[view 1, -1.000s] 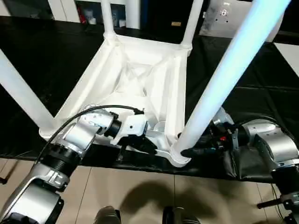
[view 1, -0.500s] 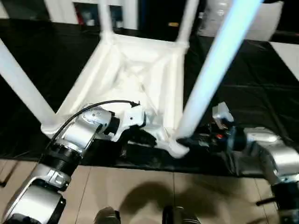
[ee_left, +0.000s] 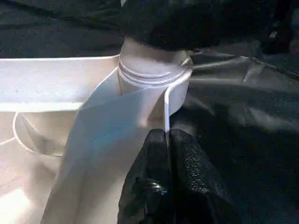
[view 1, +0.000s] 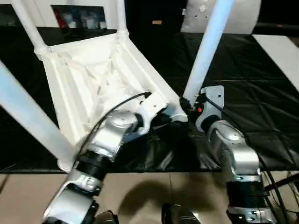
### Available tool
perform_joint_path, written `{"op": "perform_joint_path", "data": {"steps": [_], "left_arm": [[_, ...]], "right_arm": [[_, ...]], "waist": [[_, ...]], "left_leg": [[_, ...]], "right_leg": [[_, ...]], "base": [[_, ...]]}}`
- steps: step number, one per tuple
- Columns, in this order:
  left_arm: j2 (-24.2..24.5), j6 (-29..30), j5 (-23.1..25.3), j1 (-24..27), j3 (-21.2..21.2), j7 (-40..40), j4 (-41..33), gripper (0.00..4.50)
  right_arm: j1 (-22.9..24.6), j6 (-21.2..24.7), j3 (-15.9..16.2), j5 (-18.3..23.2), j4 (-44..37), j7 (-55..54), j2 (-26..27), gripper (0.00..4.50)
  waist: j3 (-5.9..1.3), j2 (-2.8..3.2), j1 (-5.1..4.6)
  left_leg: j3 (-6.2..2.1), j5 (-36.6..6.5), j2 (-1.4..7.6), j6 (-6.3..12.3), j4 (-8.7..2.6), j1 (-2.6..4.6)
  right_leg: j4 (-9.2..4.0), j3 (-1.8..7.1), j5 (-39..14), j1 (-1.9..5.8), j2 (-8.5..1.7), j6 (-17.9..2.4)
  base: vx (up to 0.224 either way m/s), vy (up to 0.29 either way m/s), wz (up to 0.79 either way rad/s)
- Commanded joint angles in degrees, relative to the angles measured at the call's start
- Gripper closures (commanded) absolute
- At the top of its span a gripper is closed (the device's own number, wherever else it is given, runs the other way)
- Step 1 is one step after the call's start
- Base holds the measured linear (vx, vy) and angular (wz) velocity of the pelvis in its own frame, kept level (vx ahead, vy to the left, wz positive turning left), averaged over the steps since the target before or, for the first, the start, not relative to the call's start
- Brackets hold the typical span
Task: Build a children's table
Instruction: Rotate leg to tighten
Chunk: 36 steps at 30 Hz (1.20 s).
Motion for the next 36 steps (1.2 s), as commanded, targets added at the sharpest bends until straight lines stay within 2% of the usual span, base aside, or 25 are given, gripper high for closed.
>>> {"op": "perform_joint_path", "data": {"steps": [1,6,9,11,12,13,14,15,16,17,18,20,21,23,25,27,28,29,30,31,32,33,34,35,36], "left_arm": [[-1.1,-2.6,-1.0,-0.2,-3.3,-2.2,-0.5,4.50],[2.6,-6.5,-0.6,-0.5,-3.4,-5.6,0.8,4.50],[5.6,-13.4,-0.8,-0.9,-3.9,-11.2,2.9,4.50],[6.6,-15.4,-1.2,-1.0,-4.1,-13.5,3.5,4.50],[8.0,-18.5,-1.8,-1.5,-4.5,-17.0,4.7,4.50],[9.6,-22.1,-2.8,-2.2,-4.8,-22.0,6.3,4.50],[10.1,-23.1,-3.1,-2.4,-4.8,-23.5,6.7,4.50],[10.7,-24.6,-3.4,-3.2,-5.0,-25.0,7.8,4.50],[10.7,-24.6,-3.4,-3.2,-5.0,-25.0,7.8,4.50],[11.5,-26.5,-4.3,-3.9,-5.0,-28.3,9.3,4.50],[11.7,-27.7,-4.7,-4.1,-4.9,-29.6,10.0,4.50],[11.8,-28.7,-4.9,-4.2,-4.9,-30.3,10.6,4.50],[11.9,-30.9,-5.8,-4.3,-4.5,-32.0,12.0,4.50],[11.9,-32.8,-5.7,-4.3,-4.2,-31.9,13.0,4.50],[12.0,-35.2,-6.0,-4.5,-2.9,-30.2,15.2,4.50],[11.7,-35.4,-7.0,-4.1,-1.6,-29.3,15.8,4.50],[11.5,-34.9,-8.1,-3.7,-0.5,-29.0,15.5,4.23],[11.3,-33.4,-9.9,-2.7,1.1,-28.6,14.0,4.23],[11.1,-32.1,-11.2,-1.8,2.3,-28.0,12.7,4.23],[10.6,-29.7,-13.8,-0.2,4.6,-26.8,10.3,4.23],[10.6,-29.7,-13.8,-0.2,4.6,-26.8,10.3,4.05],[9.9,-26.6,-15.9,2.3,7.3,-22.7,6.9,3.89],[9.2,-23.6,-17.3,4.8,9.4,-18.3,3.6,3.86],[9.0,-22.6,-17.8,5.7,10.1,-16.7,2.5,3.84],[8.7,-21.9,-17.9,7.2,10.9,-14.4,0.7,3.73]], "right_arm": [[1.2,0.2,4.8,2.3,0.2,3.2,0.9,1.51],[4.3,-1.1,3.4,5.6,-4.2,9.0,-3.6,1.21],[8.1,-0.5,1.8,8.6,-8.8,15.9,-8.1,0.93],[9.6,0.2,1.5,10.1,-10.6,18.7,-10.0,0.86],[12.7,0.4,0.9,11.8,-13.0,22.9,-13.5,0.61],[16.8,0.5,-0.6,13.9,-15.6,27.3,-17.6,0.53],[17.9,0.6,-1.1,14.5,-16.3,28.5,-18.7,0.48],[20.2,0.5,-2.5,15.8,-17.3,30.5,-20.9,0.41],[20.2,0.5,-2.5,15.8,-17.3,30.5,-20.9,0.30],[23.2,0.4,-4.4,16.8,-18.7,32.5,-23.4,0.30],[24.1,0.2,-5.1,16.9,-19.1,32.8,-23.9,0.04],[24.7,0.0,-5.5,17.1,-19.4,33.0,-24.3,0.04],[25.4,1.3,-6.9,18.8,-19.4,32.9,-23.8,0.01],[25.6,1.0,-7.4,18.6,-18.8,32.4,-23.6,0.01],[23.5,-2.7,-7.7,17.2,-13.9,28.0,-21.8,0.01],[21.2,-6.0,-7.4,15.7,-9.6,24.3,-19.4,0.01],[19.7,-4.6,-7.4,15.0,-7.5,21.2,-17.8,0.00],[19.7,-3.8,-7.5,14.7,-7.6,19.5,-16.9,0.00],[19.9,-3.3,-7.5,14.5,-8.0,18.3,-16.2,0.00],[20.4,-2.7,-7.7,14.3,-9.1,16.4,-14.9,0.00],[20.4,-2.7,-7.7,14.3,-9.1,16.4,-14.9,0.00],[20.7,-1.8,-7.8,14.7,-11.2,14.4,-13.3,0.00],[20.7,-0.5,-7.5,15.0,-12.8,12.5,-11.8,0.00],[20.6,-0.3,-7.3,15.2,-13.1,11.7,-11.4,0.00],[20.4,-0.1,-6.9,14.9,-13.5,10.7,-10.9,0.00]], "waist": [[-4.12,0.06,0.49],[-4.40,0.02,0.71],[-4.37,0.07,1.45],[-4.19,0.01,1.83],[-4.47,0.35,1.89],[-4.43,0.43,2.26],[-4.38,0.23,3.08],[-4.57,0.43,3.22],[-4.73,0.40,3.29],[-5.00,0.57,3.10],[-4.99,0.53,3.32],[-5.05,0.46,3.22],[-5.26,0.55,3.15],[-5.31,0.56,3.25],[-5.57,0.93,3.31],[-5.64,0.78,2.95],[-5.63,0.82,2.84],[-5.71,0.45,2.67],[-5.73,0.64,2.74],[-5.75,0.36,2.70],[-5.88,0.30,2.72],[-6.14,0.13,2.74],[-6.36,-0.84,2.56],[-6.08,-0.22,2.42],[-6.17,-0.36,2.24]], "left_leg": [[0.55,-9.5,-0.31,1.78,-3.48,-0.12],[0.78,-6.3,-0.28,3.97,-3.19,-0.17],[0.83,-7.4,-0.19,4.93,-3.20,0.17],[0.92,-8.8,-0.04,4.85,-3.31,0.18],[0.87,-9.9,0.20,4.13,-3.36,0.47],[0.87,-10.2,0.05,4.24,-3.27,0.60],[1.07,-11.2,0.38,4.57,-3.24,1.15],[0.98,-10.8,0.44,4.65,-3.39,0.62],[0.89,-10.5,0.35,4.56,-3.27,0.50],[0.84,-10.2,0.33,4.32,-3.16,0.48],[0.89,-10.4,0.28,4.43,-3.00,0.56],[0.81,-9.8,0.18,4.44,-3.02,0.24],[0.84,-9.8,0.21,4.37,-2.90,0.35],[0.91,-9.6,0.13,4.48,-2.78,0.35],[0.86,-9.2,0.15,4.03,-2.67,0.37],[0.88,-9.0,0.00,3.18,-2.57,0.25],[0.84,-8.9,-0.09,2.96,-2.61,0.12],[0.89,-9.0,-0.17,2.59,-2.64,0.20],[0.86,-8.5,-0.07,2.58,-2.60,0.20],[0.97,-8.6,-0.10,2.74,-2.53,0.26],[0.99,-8.1,0.08,2.56,-2.51,0.16],[0.91,-7.4,0.23,3.25,-2.43,0.05],[1.08,-7.2,0.25,3.65,-2.36,0.10],[0.94,-6.9,0.28,4.05,-2.44,-0.19],[1.02,-8.6,0.18,3.92,-2.48,0.06]], "right_leg": [[-4.00,1.45,-11.5,3.51,-2.06,-9.5],[-3.30,1.51,-3.8,4.19,-2.04,-12.1],[-3.67,1.56,-5.4,4.33,-2.10,-12.0],[-3.77,1.59,-7.9,4.09,-2.22,-11.9],[-3.78,1.56,-10.3,3.92,-2.43,-12.0],[-4.25,1.60,-11.2,3.93,-2.37,-11.3],[-4.14,1.82,-10.7,3.80,-2.22,-11.0],[-3.83,1.68,-9.4,4.07,-2.48,-11.8],[-3.71,1.56,-8.8,4.09,-2.51,-12.0],[-3.56,1.43,-7.9,4.12,-2.47,-12.6],[-3.58,1.46,-7.9,4.16,-2.51,-12.7],[-3.53,1.39,-8.3,4.31,-2.67,-12.9],[-3.51,1.41,-8.5,4.35,-2.77,-13.1],[-3.59,1.43,-8.7,4.34,-2.70,-13.2],[-3.43,1.34,-8.5,4.25,-2.78,-13.3],[-3.26,1.24,-8.7,4.22,-2.75,-13.6],[-3.25,1.19,-9.1,4.33,-2.73,-13.5],[-3.39,1.13,-10.6,4.39,-2.59,-13.1],[-3.24,1.25,-10.3,4.46,-2.67,-13.1],[-3.24,1.25,-10.3,4.41,-2.61,-13.2],[-2.80,1.34,-9.0,4.63,-2.73,-13.9],[-2.50,1.21,-7.2,4.67,-2.65,-14.6],[-2.54,1.13,-7.1,4.68,-2.46,-14.5],[-2.45,1.03,-7.5,4.53,-2.53,-14.2],[-3.17,0.91,-12.2,4.36,-2.49,-12.6]], "base": [[0.000,0.000,0.00],[0.000,0.000,0.00],[0.000,0.000,0.00],[0.000,0.000,0.00],[0.000,0.000,0.00],[0.000,0.000,0.00],[0.000,0.000,0.00],[0.000,0.000,0.00],[0.000,0.000,0.00],[0.000,0.000,0.00],[0.000,0.000,0.00],[0.000,0.000,0.00],[0.000,0.000,0.00],[0.000,0.000,0.00],[0.000,0.000,0.00],[0.000,0.000,0.00],[0.000,0.000,0.00],[0.000,0.000,0.00],[0.000,0.000,0.00],[0.000,0.000,0.00],[0.000,0.000,0.00],[0.000,0.000,0.00],[0.000,0.000,0.00],[0.000,0.000,0.00],[0.000,0.000,0.00]]}}
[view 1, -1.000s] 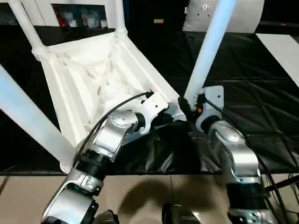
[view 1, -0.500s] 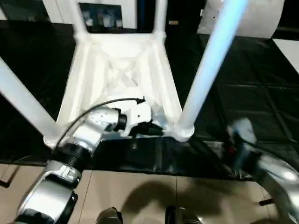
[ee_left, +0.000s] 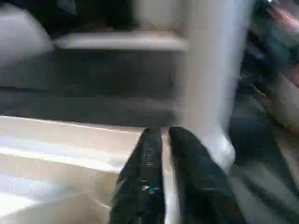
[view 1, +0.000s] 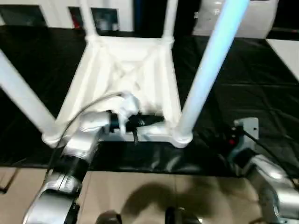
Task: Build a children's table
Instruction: Rotate leg to tighten
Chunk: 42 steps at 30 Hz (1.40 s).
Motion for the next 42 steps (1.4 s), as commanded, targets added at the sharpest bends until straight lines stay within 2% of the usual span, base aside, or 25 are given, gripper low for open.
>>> {"op": "perform_joint_path", "data": {"steps": [1,13,16,17,19,20,21,22,23,24,25,26,27,28,29,30,31,32,33,34,36,38,39,41,42], "left_arm": [[-0.6,2.7,-0.4,2.7,1.8,5.4,-4.1,3.73],[-13.2,16.1,8.1,21.4,10.9,43.4,-29.6,3.46],[-13.8,17.7,9.6,22.9,10.1,44.4,-33.1,3.46],[-13.9,17.8,9.9,23.1,9.9,44.5,-33.5,3.46],[-13.3,18.8,11.1,23.4,9.5,44.5,-33.5,3.46],[-12.9,17.9,10.8,24.9,9.9,44.3,-34.4,3.46],[-12.5,17.0,9.9,26.1,10.3,43.9,-35.2,3.18],[-11.9,15.3,9.8,27.6,10.9,43.7,-36.2,3.12],[-11.4,14.7,9.2,28.6,11.1,43.1,-37.1,3.12],[-10.8,14.9,8.8,29.4,11.0,43.2,-37.9,3.12],[-10.2,15.7,9.1,30.2,10.8,43.4,-38.8,3.05],[-9.7,16.7,9.3,30.8,10.7,43.6,-39.5,2.89],[-9.3,16.7,9.5,31.5,10.5,43.5,-40.1,2.73],[-9.1,17.4,9.7,32.8,10.4,43.2,-41.4,2.68],[-9.1,17.4,9.6,33.1,10.4,43.1,-41.8,2.70],[-9.1,17.6,9.2,34.6,10.5,42.8,-43.3,2.70],[-9.1,17.7,9.1,34.9,10.6,42.8,-43.6,2.59],[-8.9,17.5,9.4,35.4,10.6,42.9,-43.8,2.41],[-8.6,17.4,9.7,35.9,10.6,43.5,-43.9,2.28],[-8.5,17.5,9.8,35.9,10.8,44.0,-43.9,2.26],[-8.3,17.9,9.7,35.5,11.5,45.2,-43.7,2.11],[-7.5,18.5,9.4,34.7,12.0,45.2,-43.5,1.84],[-7.2,18.8,9.2,34.3,12.2,45.2,-43.5,1.82],[-6.8,19.8,7.8,32.6,13.1,44.5,-42.5,1.82],[-6.6,19.9,7.4,32.2,13.3,44.2,-42.1,1.62]], "right_arm": [[0.0,1.1,0.4,-0.2,-1.6,-2.7,0.4,0.00],[-2.5,0.4,7.7,-6.0,-1.2,-9.6,4.8,0.00],[-2.9,0.2,9.1,-6.8,-0.6,-9.2,4.2,0.00],[-2.9,0.0,9.3,-6.9,-0.5,-9.2,4.1,0.00],[-2.9,-0.5,9.8,-7.1,-0.4,-9.1,4.1,0.00],[-2.3,-1.9,10.2,-6.8,-0.9,-7.7,3.7,0.00],[-1.8,-2.6,10.6,-6.4,-1.3,-6.7,3.6,0.00],[-0.9,-2.9,10.7,-5.4,-2.0,-5.3,3.6,0.00],[-0.2,-3.0,10.9,-4.6,-2.6,-4.3,3.5,0.00],[0.2,-3.0,11.1,-4.0,-2.9,-3.8,3.4,0.00],[0.8,-3.2,11.1,-3.5,-3.2,-3.3,3.3,0.00],[1.1,-3.4,11.2,-3.2,-3.3,-2.9,3.2,0.00],[1.4,-3.6,11.2,-2.9,-3.5,-2.6,3.1,0.00],[2.0,-4.0,11.1,-2.4,-3.8,-1.6,2.7,0.00],[2.1,-4.1,11.1,-2.3,-3.8,-1.3,2.5,0.00],[2.6,-4.9,11.1,-2.2,-3.8,-0.4,2.0,0.00],[2.7,-5.4,11.1,-2.2,-3.6,-0.2,1.8,0.00],[2.8,-5.7,11.1,-2.1,-3.5,0.3,1.6,0.00],[2.9,-6.2,11.2,-1.6,-3.3,1.3,1.3,0.00],[2.9,-6.5,11.3,-1.3,-3.4,1.9,1.2,0.00],[2.7,-7.0,11.8,-0.8,-3.5,3.3,0.7,0.00],[2.0,-7.5,12.0,-0.7,-3.0,2.8,1.0,0.00],[1.6,-8.0,12.0,-1.0,-2.5,2.2,1.3,0.00],[0.7,-7.9,12.1,-0.8,-1.6,1.9,1.9,0.00],[0.5,-8.0,12.4,-1.1,-1.4,1.9,1.7,0.00]], "waist": [[-5.41,-0.57,0.12],[-5.59,-2.08,-0.44],[-8.19,-1.97,-0.77],[-9.78,-2.04,-0.76],[-10.58,-2.55,-0.95],[-10.31,-1.37,-0.53],[-9.73,-0.33,-0.68],[-9.14,0.04,-0.91],[-6.85,0.70,-2.52],[-3.87,0.54,1.84],[-4.54,2.70,5.50],[-4.42,1.77,10.49],[-7.38,-3.70,6.37],[-3.23,-4.00,4.53],[-1.81,-2.79,6.93],[-1.08,-2.73,8.19],[-2.52,-2.23,9.72],[-2.69,-2.21,9.55],[-2.86,-0.50,8.42],[-3.29,0.96,7.45],[-3.91,1.73,6.21],[-3.13,0.75,5.35],[-2.48,-0.02,4.75],[-2.42,-0.42,3.91],[-3.24,0.12,3.28]], "left_leg": [[0.81,-8.8,0.11,3.32,-3.12,0.16],[0.42,-14.1,0.04,1.55,-2.96,-0.44],[1.14,15.0,-1.87,10.08,0.21,-3.22],[1.31,28.1,-3.24,15.51,1.86,-4.10],[1.07,30.2,-4.64,21.33,3.18,-6.62],[0.78,18.4,-3.55,21.36,3.02,-6.50],[0.74,1.2,-2.23,18.90,3.00,-5.71],[0.67,-9.1,-1.33,16.55,2.47,-4.41],[-0.85,-30.5,2.03,11.12,-1.82,-3.59],[-0.09,-50.5,6.17,1.94,-10.58,-12.32],[5.28,-57.1,2.28,-3.83,-11.35,-12.16],[7.70,-54.1,4.21,-2.78,-9.68,-14.71],[7.28,-26.7,5.22,-3.96,8.41,-5.31],[0.73,-12.5,1.64,-1.62,19.85,-1.34],[-0.90,-9.5,-1.64,2.60,20.47,-5.97],[-2.79,-11.7,-2.53,2.73,19.52,-6.72],[-4.17,-15.1,-3.42,1.71,17.05,-3.47],[-4.24,-17.2,-3.90,1.91,14.96,-1.40],[-5.55,-24.6,1.44,1.59,3.54,4.44],[-6.25,-31.3,3.02,1.49,0.41,4.59],[-5.45,-37.5,4.23,2.60,-5.08,2.27],[-4.17,-37.2,2.43,1.21,-4.95,3.01],[-3.77,-36.6,1.25,-1.00,-3.64,4.09],[-4.29,-32.0,0.72,-1.05,-3.27,4.27],[-4.50,-31.8,1.14,-1.45,-4.01,4.35]], "right_leg": [[-3.41,1.16,-13.7,4.13,-2.45,-11.7],[-5.27,0.95,-25.9,2.39,-1.79,-2.9],[-2.70,-0.19,13.0,1.18,0.32,-9.9],[-1.59,-1.28,32.6,0.27,1.61,-12.6],[-2.98,-2.61,46.4,-1.33,1.38,-14.4],[-5.83,-3.44,30.2,-2.56,0.34,-14.9],[-8.95,-4.53,0.6,-2.96,-0.37,-11.2],[-10.23,-5.52,-16.1,-3.35,-0.14,-8.0],[-8.13,-9.05,-35.8,-3.01,2.00,1.3],[14.19,-9.05,-28.4,4.56,0.90,-0.1],[13.52,-11.75,-26.9,5.39,2.69,-2.1],[19.17,-6.58,-35.3,8.86,1.45,-0.8],[13.86,2.18,-66.3,1.37,-3.03,6.6],[-5.43,3.29,-89.9,-9.17,-9.72,4.6],[-6.25,8.68,-93.0,-5.78,-4.33,3.7],[-4.77,9.34,-87.7,-2.48,-5.50,2.1],[-1.95,10.59,-78.0,-0.19,-4.35,1.3],[-1.27,10.29,-69.7,0.38,-3.98,0.5],[2.43,5.39,-32.9,-0.75,0.65,-5.1],[3.39,3.77,-27.0,-0.22,0.48,-5.9],[4.28,-0.06,-7.5,4.60,-1.48,-5.8],[-0.84,0.84,-18.0,4.93,-4.20,-4.6],[-4.52,1.18,-36.3,4.54,-6.22,-3.6],[-6.95,0.24,-46.7,5.46,-7.39,-1.3],[-6.79,-0.66,-40.8,6.47,-6.86,-1.3]], "base": [[0.000,0.000,0.00],[0.000,0.000,0.00],[0.000,0.000,0.00],[-0.058,0.003,-0.03],[-0.112,0.011,0.00],[-0.169,0.038,0.04],[-0.222,0.051,0.00],[-0.222,0.051,0.00],[-0.201,0.045,-0.21],[-0.203,0.055,-0.10],[-0.203,0.055,-0.10],[-0.208,-0.075,0.19],[-0.128,-0.202,0.25],[-0.128,-0.202,0.25],[-0.103,-0.072,0.19],[-0.126,0.031,0.27],[-0.126,0.031,0.27],[-0.125,0.046,0.48],[-0.194,0.050,0.37],[-0.194,0.050,0.37],[-0.157,0.107,0.08],[-0.097,0.098,0.02],[-0.050,0.052,-0.05],[-0.049,0.055,-0.09],[-0.044,0.065,-0.14]]}}
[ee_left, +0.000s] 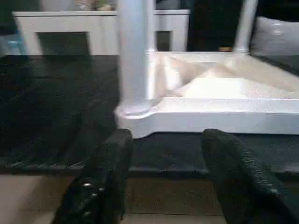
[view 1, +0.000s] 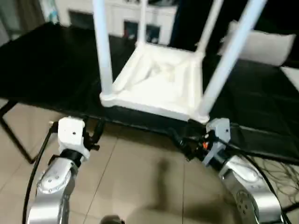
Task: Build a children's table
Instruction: Rotate leg to tighten, then flip table
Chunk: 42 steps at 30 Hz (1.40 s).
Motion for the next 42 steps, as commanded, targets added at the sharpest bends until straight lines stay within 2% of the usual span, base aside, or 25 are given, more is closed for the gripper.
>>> {"op": "perform_joint_path", "data": {"steps": [1,3,15,19,21,23,24,25,26,27,28,29,30,31,32,33,34,35,36,37,38,39,40,41,42], "left_arm": [[1.0,0.9,-1.2,-2.8,0.7,-0.9,2.6,1.46],[1.9,1.1,-1.4,-4.9,1.4,-1.0,4.9,1.39],[0.4,2.2,-0.6,-11.2,0.6,3.9,9.4,0.48],[-1.0,-0.5,-0.8,-7.7,-1.2,4.3,7.1,0.12],[-1.3,-0.6,-0.4,-6.6,-1.6,4.5,6.5,0.06],[-1.3,0.0,0.1,-5.5,-1.9,4.4,5.9,0.02],[-0.8,0.3,0.2,-4.6,-2.4,4.0,5.4,0.02],[-0.7,0.5,0.2,-4.3,-2.6,3.9,5.3,0.02],[-0.5,0.5,0.3,-4.1,-2.8,3.9,5.2,0.02],[-0.3,0.3,0.4,-3.9,-2.9,3.8,5.2,0.02],[-0.2,0.1,0.4,-3.4,-3.3,3.7,5.3,0.02],[-0.2,0.1,0.4,-3.3,-3.3,3.6,5.3,0.02],[-0.2,0.0,0.3,-3.0,-3.5,3.5,5.3,0.02],[-0.2,0.0,0.1,-2.7,-3.6,3.5,5.2,0.02],[-0.5,0.0,-0.4,-2.3,-3.5,3.3,5.0,0.02],[-0.7,0.0,-0.6,-2.0,-3.5,3.2,4.9,0.02],[-0.7,0.2,-0.7,-1.5,-3.6,3.3,4.8,0.02],[-0.5,0.3,-0.7,-1.2,-3.8,3.3,4.7,0.02],[-0.4,-0.1,-0.7,-0.6,-3.9,3.2,4.7,0.02],[-0.3,-0.4,-0.8,-0.1,-3.9,3.0,4.6,0.02],[-0.3,-0.3,-0.8,0.3,-3.8,3.1,4.6,0.02],[-0.4,-0.4,-1.5,0.6,-3.4,2.9,4.6,0.02],[-0.3,-0.5,-1.6,0.6,-3.3,2.8,4.7,0.02],[0.0,-0.4,-1.5,0.5,-3.2,2.7,4.7,0.02],[0.0,-0.4,-1.5,0.5,-3.2,2.7,4.7,0.02]], "right_arm": [[-1.7,-0.6,-0.1,-0.3,2.0,-0.6,0.1,0.00],[-3.2,-0.9,-0.1,-0.5,3.4,-1.1,0.9,0.00],[-11.5,1.5,1.5,-2.4,10.4,-3.6,2.2,0.00],[-8.1,-0.2,2.5,-1.5,8.8,-2.7,3.4,0.00],[-7.8,-0.4,3.1,-1.8,9.0,-2.8,3.3,0.00],[-7.8,0.2,3.1,-1.5,8.9,-3.2,3.2,0.00],[-7.7,0.4,3.0,-2.0,8.9,-3.4,2.9,0.00],[-7.7,0.3,2.9,-2.2,8.9,-3.5,2.8,0.00],[-7.6,0.1,2.8,-2.4,8.9,-3.7,2.8,0.00],[-7.5,-0.3,2.5,-2.4,8.8,-3.9,2.9,0.00],[-6.9,-0.4,2.1,-1.5,8.1,-3.0,2.7,0.00],[-6.9,-0.4,2.1,-1.5,8.1,-3.0,2.7,0.00],[-6.6,-0.5,2.2,-1.5,7.7,-2.5,2.4,0.00],[-6.3,-0.2,2.3,-1.4,7.4,-2.3,2.0,0.00],[-6.1,0.2,2.1,-0.9,7.3,-2.1,1.8,0.00],[-5.9,0.4,2.0,-0.6,7.2,-2.1,1.7,0.00],[-5.6,0.3,1.9,-0.5,7.1,-2.1,1.5,0.00],[-5.4,0.1,1.9,-0.5,6.9,-2.2,1.4,0.00],[-5.1,-0.2,1.7,-0.5,6.6,-2.2,1.3,0.00],[-4.8,-0.4,1.6,-0.5,6.3,-2.2,1.3,0.00],[-4.5,-0.4,1.5,-0.6,6.1,-2.3,1.2,0.00],[-4.0,-0.3,1.4,-0.7,5.9,-2.5,1.1,0.00],[-3.7,-0.3,1.4,-0.7,5.8,-2.5,1.1,0.00],[-3.4,-0.8,1.3,-1.2,5.8,-2.9,1.0,0.00],[-3.4,-0.8,1.3,-1.2,5.8,-2.9,1.0,0.00]], "waist": [[-1.90,1.07,-1.33],[-2.38,0.96,-1.93],[-2.11,0.60,-2.55],[-3.17,0.55,-1.82],[-2.27,0.63,-1.91],[-1.85,1.03,-2.91],[-1.83,2.86,-1.63],[-2.05,3.00,0.21],[-2.54,2.92,-0.32],[-1.33,-0.60,-0.93],[0.34,-0.17,-3.55],[-0.05,-1.25,-2.60],[-0.03,0.23,-0.53],[-1.60,1.89,-1.14],[-0.32,1.99,-2.92],[-3.21,2.14,-4.47],[-3.52,3.03,-4.85],[-3.64,2.63,-4.74],[-4.37,-0.46,-4.56],[-5.14,-1.23,-4.81],[-7.01,-5.47,-4.44],[-5.66,-4.68,-2.06],[-5.85,-4.47,-1.13],[-5.90,-4.47,-0.51],[-5.26,-2.34,-1.28]], "left_leg": [[-4.01,-24.0,5.37,-4.14,-7.64,0.51],[-3.85,-19.9,5.60,-4.15,-8.68,-0.13],[-3.30,-19.9,5.58,-3.58,-7.04,1.15],[-3.26,-10.9,6.29,-2.50,-7.78,-0.70],[-2.61,-27.0,5.58,-3.83,-8.19,1.19],[-2.14,-38.3,5.13,-3.45,-7.52,4.24],[-2.26,-41.9,3.72,-1.54,-12.54,-4.09],[-1.71,-43.9,1.30,-0.68,-14.49,-8.05],[-0.86,-37.4,-0.78,1.66,-12.65,-4.70],[-1.37,-25.3,-0.38,1.97,-1.30,0.70],[-3.73,-5.5,-0.07,3.18,8.91,5.58],[-4.65,-4.6,-0.58,3.42,8.89,0.63],[-4.55,-10.0,2.69,2.57,3.24,1.42],[-4.04,-20.5,3.50,0.64,-3.65,7.07],[-8.89,-27.8,6.58,0.90,-10.03,8.98],[-12.09,-20.8,9.93,6.22,-9.95,11.75],[-8.99,-11.2,9.97,5.32,-8.42,13.08],[-7.49,1.5,9.32,4.50,-7.27,12.38],[-4.40,38.7,3.54,6.97,-4.56,7.43],[-2.68,44.5,0.15,7.07,-1.96,7.88],[-1.11,37.4,-4.92,6.81,0.06,4.69],[-4.75,19.8,-0.52,6.71,4.72,-1.23],[-6.20,14.7,1.66,5.28,4.06,-2.57],[-6.86,12.7,2.25,2.20,1.80,-4.19],[-5.62,17.9,1.53,0.10,-1.94,-3.66]], "right_leg": [[-6.47,2.18,-27.9,0.81,-6.28,-1.3],[-5.39,2.26,-15.7,1.03,-6.19,-3.1],[-7.89,1.45,-27.8,-0.54,-8.17,-4.1],[-5.80,2.24,-17.0,0.46,-7.97,-5.0],[-6.96,1.21,-28.8,-0.64,-6.82,-3.6],[-9.33,-2.79,-37.2,-0.95,-4.59,-0.9],[-3.38,-5.02,-33.0,6.79,-3.12,0.7],[4.46,-4.67,-23.5,11.05,-0.28,0.6],[2.64,-2.89,-19.8,8.32,0.50,0.6],[-10.81,-1.28,-50.8,2.65,-10.64,-1.0],[-16.02,3.16,-63.6,-2.39,-14.75,-8.0],[-13.50,3.88,-61.0,4.62,-13.99,-10.1],[-11.54,2.86,-52.5,6.76,-12.52,-8.5],[-7.08,-1.14,-33.7,4.56,-5.05,-9.7],[0.27,-1.68,-22.6,0.25,0.01,-7.7],[6.18,-0.72,-4.6,-3.79,-0.99,-3.0],[6.54,-0.59,-0.6,-6.90,-1.44,-1.6],[7.27,-0.70,3.4,-8.62,-1.85,-0.4],[3.41,-0.30,20.2,-7.84,-2.00,-0.5],[0.07,0.87,28.0,-7.66,-2.75,-2.2],[-0.45,5.49,41.8,-0.97,-3.76,-3.2],[-2.58,13.71,50.9,3.11,-14.64,-20.2],[-1.65,13.66,58.0,4.31,-15.03,-24.9],[-0.14,10.84,68.4,4.52,-10.40,-28.8],[0.15,6.17,61.2,1.81,-4.16,-26.7]], "base": [[-0.044,0.065,-0.14],[-0.061,0.047,-0.07],[-0.020,0.007,-0.02],[0.000,0.000,0.00],[0.000,0.000,0.00],[0.000,0.000,0.00],[0.016,0.013,0.21],[0.016,0.013,0.21],[0.017,-0.005,0.60],[0.091,-0.049,0.80],[0.091,-0.049,0.80],[0.182,-0.010,0.39],[0.174,0.047,0.16],[0.174,0.047,0.16],[0.097,0.038,0.33],[0.147,0.025,0.12],[0.147,0.025,0.12],[0.184,0.042,-0.18],[0.121,0.029,-0.22],[0.121,0.029,-0.22],[0.089,-0.009,0.13],[0.114,-0.010,0.17],[0.114,-0.010,0.17],[0.028,-0.059,-0.06],[-0.094,-0.090,-0.10]]}}
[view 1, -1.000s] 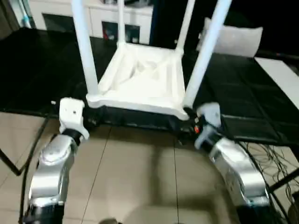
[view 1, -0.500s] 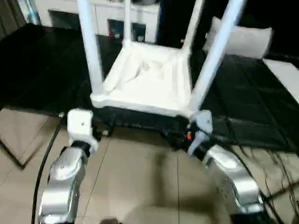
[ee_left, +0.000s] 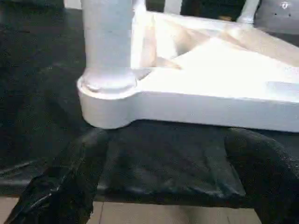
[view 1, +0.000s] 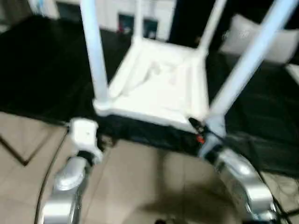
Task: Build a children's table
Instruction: Flip table
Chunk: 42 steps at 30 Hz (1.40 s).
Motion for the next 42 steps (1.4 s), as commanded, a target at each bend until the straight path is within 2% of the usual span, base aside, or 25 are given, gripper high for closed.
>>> {"op": "perform_joint_path", "data": {"steps": [1,2,3,4,5,6,8,9,10,11,13,14,15,16,17,18,20,22,26,28,31,35,38,41,42], "left_arm": [[0.9,-0.5,-0.4,0.4,1.0,-0.3,-0.6,0.02],[1.0,-0.9,-0.7,0.0,1.2,-0.5,-0.3,0.02],[1.3,-0.9,-0.9,-0.9,1.8,-0.4,0.2,0.02],[1.4,-0.9,-1.1,-1.3,2.1,-0.4,0.5,0.02],[1.5,-0.9,-1.3,-1.7,2.4,-0.3,0.7,0.02],[1.6,-0.9,-1.4,-2.0,2.6,-0.3,0.9,0.02],[2.0,-1.0,-1.9,-3.4,3.4,-0.1,2.1,0.02],[3.1,-1.1,-2.0,-5.8,4.1,-0.2,4.2,0.02],[3.5,-1.2,-2.1,-6.6,4.3,-0.4,4.9,0.02],[4.4,-0.8,-2.6,-8.4,4.2,-1.8,6.3,0.02],[5.1,-0.8,-2.4,-9.8,4.2,-2.3,7.7,0.02],[5.3,-0.9,-2.3,-10.2,4.2,-2.4,8.1,0.02],[6.1,-1.3,-2.0,-12.3,4.6,-2.7,10.9,0.02],[7.1,-1.5,-2.1,-15.9,5.8,-2.2,15.5,0.02],[7.2,-1.5,-2.1,-16.2,5.9,-2.1,15.8,0.02],[7.6,-2.0,-2.4,-18.0,6.4,-1.9,17.8,0.02],[8.0,-2.9,-3.6,-20.9,7.1,-2.6,21.3,0.02],[8.2,-3.6,-4.6,-22.1,6.8,-4.6,22.7,0.02],[7.2,-4.0,-6.2,-24.6,5.0,-9.0,25.1,0.02],[6.9,-4.5,-6.2,-25.7,4.4,-10.0,26.5,0.02],[6.6,-6.9,-4.9,-29.0,2.7,-11.6,32.4,0.02],[6.3,-9.8,-3.2,-32.5,3.1,-9.0,38.5,0.02],[5.8,-11.8,-3.5,-34.6,3.5,-8.3,41.9,0.02],[5.4,-12.7,-3.5,-35.5,3.5,-7.8,43.3,0.31],[4.7,-14.3,-3.5,-36.6,3.7,-6.7,45.5,0.41]], "right_arm": [[-0.2,-0.8,0.6,0.0,-0.8,-0.4,0.3,0.00],[-0.6,-1.3,0.5,-0.3,-0.4,-0.8,0.4,0.00],[-1.2,-1.8,0.2,-0.6,0.3,-1.3,0.4,0.00],[-1.6,-2.1,0.1,-0.7,0.6,-1.5,0.4,0.00],[-1.9,-2.4,-0.1,-0.8,0.9,-1.8,0.4,0.00],[-2.1,-2.5,-0.2,-0.9,1.0,-1.9,0.4,0.00],[-3.0,-2.8,-0.8,-1.1,2.0,-2.1,0.1,0.00],[-4.6,-3.6,-2.1,-1.7,3.8,-3.0,-0.5,0.00],[-5.1,-3.8,-2.7,-1.9,4.4,-3.3,-0.7,0.00],[-6.4,-4.7,-4.3,-2.5,6.2,-4.8,-1.4,0.00],[-7.4,-5.5,-5.5,-2.6,7.6,-5.8,-2.0,0.00],[-7.6,-5.7,-5.7,-2.5,8.0,-6.0,-2.2,0.00],[-8.6,-6.3,-6.7,-2.3,9.5,-6.3,-3.0,0.00],[-9.9,-6.8,-8.4,-1.9,11.6,-6.4,-4.5,0.00],[-10.0,-6.8,-8.5,-1.9,11.7,-6.4,-4.6,0.00],[-10.3,-7.2,-9.2,-1.9,12.3,-6.2,-5.4,0.00],[-10.0,-7.5,-9.9,-2.1,12.2,-5.9,-6.4,0.00],[-9.7,-7.7,-10.0,-1.7,11.8,-5.5,-6.4,0.00],[-8.4,-6.8,-8.3,-1.4,9.7,-4.6,-5.5,0.00],[-8.0,-6.7,-7.3,-1.3,9.0,-4.4,-4.8,0.00],[-6.5,-6.2,-4.4,-1.0,6.7,-3.8,-3.1,0.00],[-5.1,-5.7,-2.4,-1.3,4.7,-3.2,-2.0,0.00],[-4.3,-5.0,-1.3,-1.3,3.5,-2.4,-1.9,0.00],[-3.9,-4.1,-0.4,-1.1,2.9,-1.5,-2.4,0.00],[-3.4,-2.3,1.4,-0.4,1.7,0.9,-3.7,0.00]], "waist": [[-3.32,2.24,0.64],[-3.40,3.49,-1.08],[-3.32,3.29,-1.60],[-2.58,3.16,-1.66],[-1.77,2.84,-1.54],[-1.28,2.69,-1.39],[-1.42,2.51,-1.52],[-1.40,2.29,-1.90],[-1.53,2.31,-1.86],[-1.90,1.57,-2.01],[-2.10,1.94,-1.96],[-2.14,1.80,-2.06],[-2.19,1.71,-2.08],[-2.39,1.64,-2.09],[-2.72,1.80,-1.99],[-2.99,1.67,-1.94],[-3.00,1.64,-1.86],[-3.07,1.64,-1.80],[-3.14,1.63,-1.89],[-3.22,1.62,-1.93],[-3.26,1.77,-1.92],[-3.34,1.93,-2.13],[-3.46,1.97,-2.22],[-3.52,1.92,-2.15],[-3.46,2.01,-2.14]], "left_leg": [[0.23,24.0,3.23,-0.67,-5.76,-2.72],[-0.10,33.9,4.29,0.06,-5.30,-1.00],[0.21,34.7,3.91,1.55,-4.84,1.15],[0.36,30.8,3.83,1.71,-5.46,0.53],[0.96,17.2,3.75,2.25,-6.51,-0.40],[1.09,2.5,4.10,1.64,-7.42,-0.58],[1.40,-4.9,4.31,1.01,-7.90,-0.15],[1.82,-5.8,4.42,0.85,-8.13,-0.45],[2.02,-5.8,4.41,0.73,-8.17,-0.43],[2.46,-3.9,4.29,0.79,-8.05,-0.62],[2.77,-0.2,4.25,0.96,-8.01,-0.83],[2.88,1.4,4.17,1.26,-7.90,-1.21],[3.13,2.0,3.96,1.54,-7.73,-1.30],[3.12,2.7,3.78,1.63,-7.60,-1.31],[3.24,3.9,3.53,1.86,-7.35,-1.05],[3.20,6.3,3.67,2.24,-7.12,-1.48],[3.31,8.5,3.60,3.00,-6.95,-1.56],[3.27,8.7,3.78,3.55,-6.97,-1.73],[3.41,8.4,4.17,4.06,-6.99,-1.60],[3.45,9.0,3.99,4.62,-6.91,-1.70],[3.50,8.7,4.10,4.94,-6.88,-1.58],[3.31,7.5,4.22,3.42,-7.00,-1.77],[3.41,7.1,4.19,2.64,-6.97,-1.65],[3.38,8.1,4.29,2.57,-6.93,-1.71],[3.41,8.0,4.24,2.66,-6.94,-1.68]], "right_leg": [[0.10,1.04,45.2,6.46,-2.15,-25.1],[0.78,-0.69,27.1,4.26,0.20,-19.5],[-1.09,-0.75,13.8,2.87,-0.55,-15.4],[-1.67,-0.49,9.0,3.24,-1.12,-14.3],[-3.09,0.17,-2.1,4.12,-2.22,-12.4],[-4.28,0.64,-14.8,4.45,-3.06,-11.0],[-5.03,0.79,-20.8,4.02,-3.64,-10.1],[-5.17,0.82,-21.0,3.81,-3.50,-9.8],[-5.09,0.77,-20.8,3.83,-3.45,-9.6],[-4.98,0.90,-19.0,4.04,-3.46,-9.5],[-4.62,0.93,-15.8,4.11,-3.44,-10.1],[-4.41,0.84,-14.1,4.27,-3.28,-10.4],[-4.48,0.88,-13.9,4.12,-3.21,-10.4],[-4.29,0.87,-13.6,4.20,-3.10,-10.3],[-4.12,0.78,-12.6,4.03,-2.90,-10.3],[-3.67,0.79,-9.3,4.39,-3.05,-11.0],[-3.48,0.60,-6.6,4.21,-2.77,-11.6],[-3.40,0.43,-7.0,4.28,-2.98,-12.2],[-3.33,0.38,-7.8,4.05,-3.11,-13.0],[-3.48,0.37,-7.7,4.05,-3.08,-12.9],[-3.61,0.39,-8.3,3.95,-3.15,-12.8],[-3.73,0.38,-8.8,4.31,-3.24,-11.9],[-3.58,0.46,-7.7,4.31,-3.17,-12.5],[-3.39,0.48,-6.1,4.43,-3.21,-12.9],[-3.45,0.47,-6.1,4.39,-3.18,-13.0]], "base": [[-0.094,-0.090,-0.10],[0.000,0.000,0.00],[0.000,0.000,0.00],[0.000,0.000,0.00],[-0.067,-0.005,0.04],[-0.086,-0.024,0.06],[-0.070,-0.033,0.08],[-0.057,-0.048,0.09],[-0.057,-0.048,0.09],[0.000,0.000,0.00],[-0.026,-0.054,0.04],[0.000,0.000,0.00],[0.000,0.000,0.00],[0.000,0.000,0.00],[0.000,0.000,0.00],[0.000,0.000,0.00],[0.000,0.000,0.00],[0.000,0.000,0.00],[0.000,0.000,0.00],[0.000,0.000,0.00],[0.000,0.000,0.00],[0.000,0.000,0.00],[0.000,0.000,0.00],[0.000,0.000,0.00],[0.000,0.000,0.00]]}}
